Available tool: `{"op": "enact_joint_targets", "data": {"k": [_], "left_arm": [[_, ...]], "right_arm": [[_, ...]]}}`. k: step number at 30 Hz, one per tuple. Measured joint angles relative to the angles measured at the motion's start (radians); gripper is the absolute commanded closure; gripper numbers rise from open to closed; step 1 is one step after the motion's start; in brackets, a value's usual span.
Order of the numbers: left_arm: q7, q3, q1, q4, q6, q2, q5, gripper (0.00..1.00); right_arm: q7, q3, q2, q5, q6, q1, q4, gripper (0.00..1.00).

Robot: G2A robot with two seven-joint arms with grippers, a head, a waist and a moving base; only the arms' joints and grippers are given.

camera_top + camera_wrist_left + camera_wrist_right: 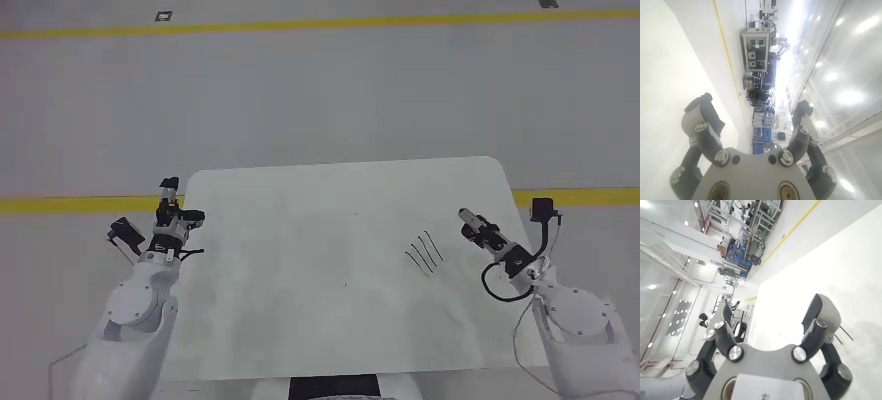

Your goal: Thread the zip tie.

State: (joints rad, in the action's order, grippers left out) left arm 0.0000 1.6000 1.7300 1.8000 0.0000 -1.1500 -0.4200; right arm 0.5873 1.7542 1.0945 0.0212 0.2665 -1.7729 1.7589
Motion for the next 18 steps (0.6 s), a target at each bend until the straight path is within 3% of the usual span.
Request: {"op": "enact_joint_targets", "data": {"k": [7,9,12,18], "left_arm": [[0.0,0.0,0.0,0.0,0.0,0.0,0.0,0.0],[0.0,0.0,0.0,0.0,0.0,0.0,0.0,0.0],[0.0,0.0,0.0,0.0,0.0,0.0,0.0,0.0],[0.0,0.0,0.0,0.0,0.0,0.0,0.0,0.0]], "right_arm": [[-0.009,0.0,0.0,0.006,-0.009,0.0,0.001,0.0],[0.007,-0.001,-0.007,-0.018,0.013,0.017,0.01,0.0],[0.064,-0.027,-0.017,-0.213,0.074,0.074,0.011,0.0],[0.18,-0.113,-0.036,-0.451,0.073,0.175,0.026,0.0]]}}
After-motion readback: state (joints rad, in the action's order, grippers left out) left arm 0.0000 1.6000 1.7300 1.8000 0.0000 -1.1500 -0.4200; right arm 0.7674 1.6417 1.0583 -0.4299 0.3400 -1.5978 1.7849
